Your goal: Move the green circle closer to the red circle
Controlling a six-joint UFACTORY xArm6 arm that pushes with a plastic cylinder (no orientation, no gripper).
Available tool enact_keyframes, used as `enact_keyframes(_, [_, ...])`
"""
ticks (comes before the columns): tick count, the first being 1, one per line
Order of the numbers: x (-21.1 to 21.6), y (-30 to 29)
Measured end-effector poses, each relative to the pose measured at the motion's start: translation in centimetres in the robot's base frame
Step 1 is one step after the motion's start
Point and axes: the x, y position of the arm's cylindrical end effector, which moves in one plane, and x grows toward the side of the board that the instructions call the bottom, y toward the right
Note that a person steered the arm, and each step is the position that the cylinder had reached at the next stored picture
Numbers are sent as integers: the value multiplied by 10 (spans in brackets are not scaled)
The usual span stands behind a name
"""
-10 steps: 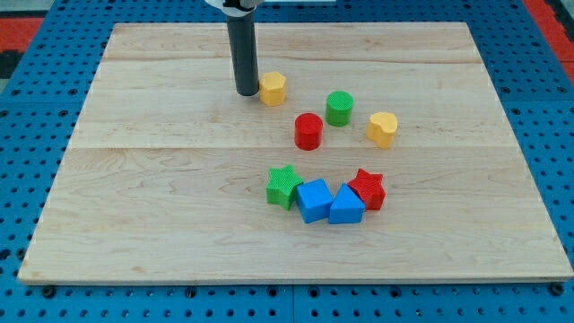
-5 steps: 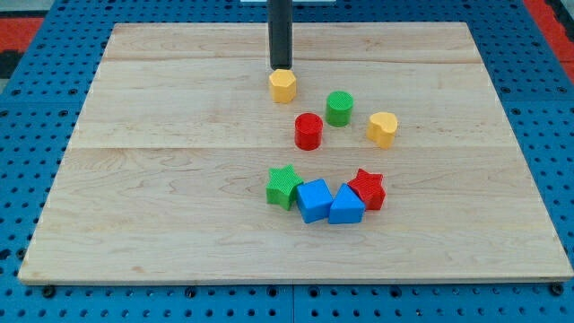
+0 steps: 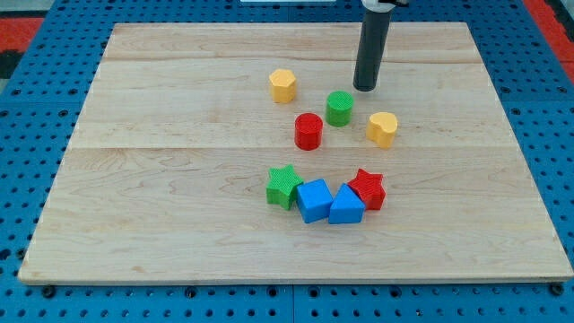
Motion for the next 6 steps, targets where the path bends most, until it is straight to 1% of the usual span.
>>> enact_keyframes(4, [2, -4])
enact_keyframes(5, [18, -8])
enact_keyframes(6, [47, -27])
